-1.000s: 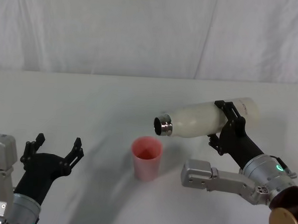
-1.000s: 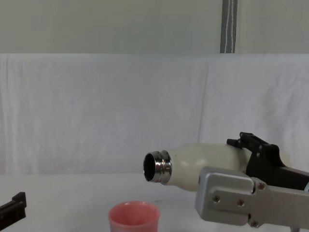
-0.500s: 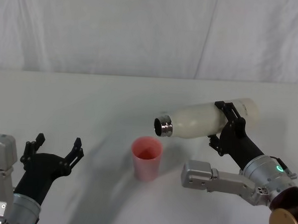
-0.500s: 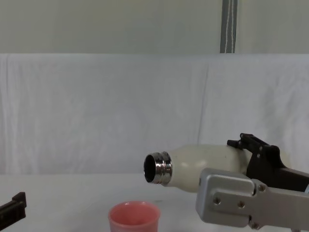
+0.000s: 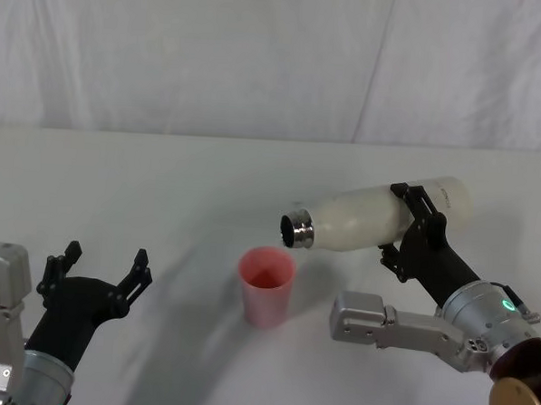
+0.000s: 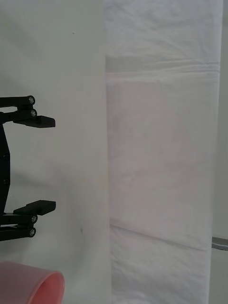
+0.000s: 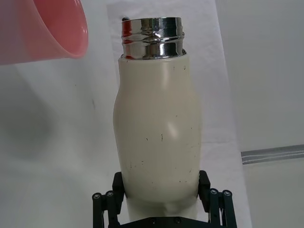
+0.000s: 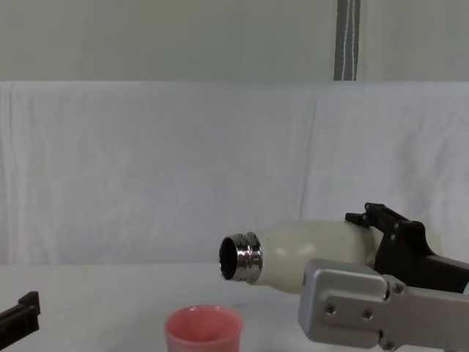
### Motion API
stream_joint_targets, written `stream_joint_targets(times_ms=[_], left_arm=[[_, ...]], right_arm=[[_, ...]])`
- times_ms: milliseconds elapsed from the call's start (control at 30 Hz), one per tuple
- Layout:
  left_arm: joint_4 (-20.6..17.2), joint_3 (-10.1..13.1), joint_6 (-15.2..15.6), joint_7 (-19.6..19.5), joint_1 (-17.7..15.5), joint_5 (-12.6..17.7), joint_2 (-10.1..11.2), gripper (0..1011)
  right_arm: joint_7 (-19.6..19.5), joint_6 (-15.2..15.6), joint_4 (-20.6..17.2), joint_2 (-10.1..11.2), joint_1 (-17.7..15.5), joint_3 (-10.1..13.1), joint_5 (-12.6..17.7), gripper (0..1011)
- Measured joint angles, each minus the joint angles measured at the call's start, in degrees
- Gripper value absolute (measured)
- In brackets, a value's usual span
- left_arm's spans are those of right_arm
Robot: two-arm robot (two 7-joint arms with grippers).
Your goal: Grasp the thermos with one hand and pour water into the cup lid.
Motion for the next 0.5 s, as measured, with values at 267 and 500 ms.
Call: stream_joint_targets(times_ms=[267, 500], left_arm=[[0.00, 0.00, 0.00, 0.00, 0.00, 0.00, 0.00, 1001], [0.00, 0.00, 0.00, 0.00, 0.00, 0.00, 0.00, 1001]], right_arm=[[-0.04, -0.04, 0.12, -0.05, 0.17, -0.08, -0.08, 951], [-0.04, -0.05, 0.14, -0.05, 0.23, -0.11, -0.13, 951]])
